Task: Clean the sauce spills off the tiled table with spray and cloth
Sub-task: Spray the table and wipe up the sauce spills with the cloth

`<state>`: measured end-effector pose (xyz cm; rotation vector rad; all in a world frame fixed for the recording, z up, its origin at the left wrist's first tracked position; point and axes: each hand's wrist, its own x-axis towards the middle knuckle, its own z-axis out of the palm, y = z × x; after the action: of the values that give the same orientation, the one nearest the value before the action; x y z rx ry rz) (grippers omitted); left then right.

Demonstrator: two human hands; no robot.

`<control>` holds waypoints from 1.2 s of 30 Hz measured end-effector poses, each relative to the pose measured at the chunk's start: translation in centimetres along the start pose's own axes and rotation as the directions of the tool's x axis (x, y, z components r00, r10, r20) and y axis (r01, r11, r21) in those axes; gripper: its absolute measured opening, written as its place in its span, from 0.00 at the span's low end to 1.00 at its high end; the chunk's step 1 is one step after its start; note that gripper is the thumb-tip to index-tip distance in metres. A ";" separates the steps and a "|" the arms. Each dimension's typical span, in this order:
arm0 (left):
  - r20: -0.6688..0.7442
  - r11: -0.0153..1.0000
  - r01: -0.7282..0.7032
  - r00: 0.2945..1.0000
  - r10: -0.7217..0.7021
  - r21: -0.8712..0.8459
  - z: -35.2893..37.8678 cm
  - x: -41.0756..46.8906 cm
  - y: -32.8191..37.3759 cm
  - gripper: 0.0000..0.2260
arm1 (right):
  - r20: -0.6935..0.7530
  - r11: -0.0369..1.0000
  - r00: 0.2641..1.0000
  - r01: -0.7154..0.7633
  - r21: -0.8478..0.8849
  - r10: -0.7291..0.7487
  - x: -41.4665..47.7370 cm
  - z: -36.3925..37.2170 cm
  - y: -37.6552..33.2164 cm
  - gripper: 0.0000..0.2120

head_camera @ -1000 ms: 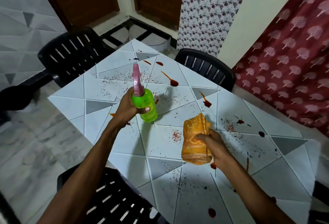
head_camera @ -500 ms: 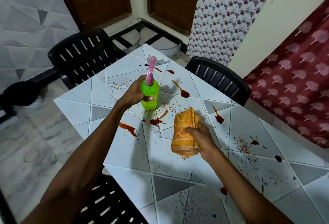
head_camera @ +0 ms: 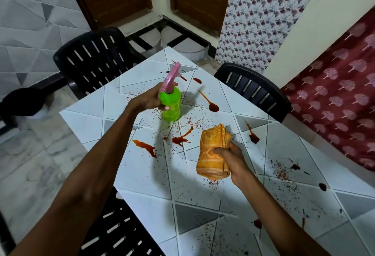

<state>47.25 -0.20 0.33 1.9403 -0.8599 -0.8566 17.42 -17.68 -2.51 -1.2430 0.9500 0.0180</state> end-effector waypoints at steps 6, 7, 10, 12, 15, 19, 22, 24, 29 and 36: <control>-0.079 0.998 -0.023 0.996 0.028 0.066 0.1 0.6 0.0 0.39 | 0.001 1.000 1.000 -0.012 0.020 0.012 -0.7 -0.4 0.9 0.17; -0.127 0.995 -0.025 0.991 0.036 0.092 0.0 0.7 -0.2 0.39 | 0.000 1.000 1.000 -0.011 0.022 0.011 -0.8 -0.5 1.0 0.17; -0.215 0.990 -0.024 0.975 0.054 0.139 -0.1 1.6 -0.8 0.41 | -0.017 0.999 1.000 -0.007 0.035 0.007 -1.0 -0.9 1.2 0.17; -0.236 0.992 0.001 0.971 0.028 0.124 0.0 1.7 -0.5 0.41 | -0.027 0.999 1.000 -0.003 0.045 0.005 -1.0 -1.2 1.2 0.17; -0.252 0.991 0.026 0.968 0.008 0.129 0.0 1.7 -0.6 0.40 | -0.036 0.999 0.999 0.000 0.038 0.001 -1.0 -1.4 1.2 0.18; -0.327 0.987 0.009 0.944 0.043 0.158 0.2 1.6 -1.7 0.41 | -0.040 0.999 0.999 0.007 0.036 -0.005 -0.7 -1.3 0.9 0.18; -0.382 0.988 0.015 0.923 0.046 0.154 0.9 1.7 -2.0 0.42 | -0.038 0.999 0.999 0.016 0.036 -0.014 -0.6 -0.9 0.6 0.19; -0.416 0.993 0.006 0.908 0.045 0.121 1.5 1.4 -1.1 0.44 | -0.033 0.999 0.999 0.020 0.041 -0.018 -0.5 -0.7 0.3 0.19; -0.632 0.990 0.126 0.772 -0.063 0.056 5.0 -1.3 0.2 0.46 | 0.002 0.995 0.998 0.056 0.078 -0.056 -0.9 -0.9 0.0 0.18; -0.578 0.947 0.060 0.779 -0.243 -0.316 17.3 -7.8 2.7 0.12 | -0.031 0.978 0.997 0.069 0.197 -0.064 -4.1 -5.6 2.1 0.18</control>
<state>28.48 -2.02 -2.79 1.8691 -0.1746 -0.3529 10.43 -19.41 -1.67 -1.0918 0.9077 -0.1425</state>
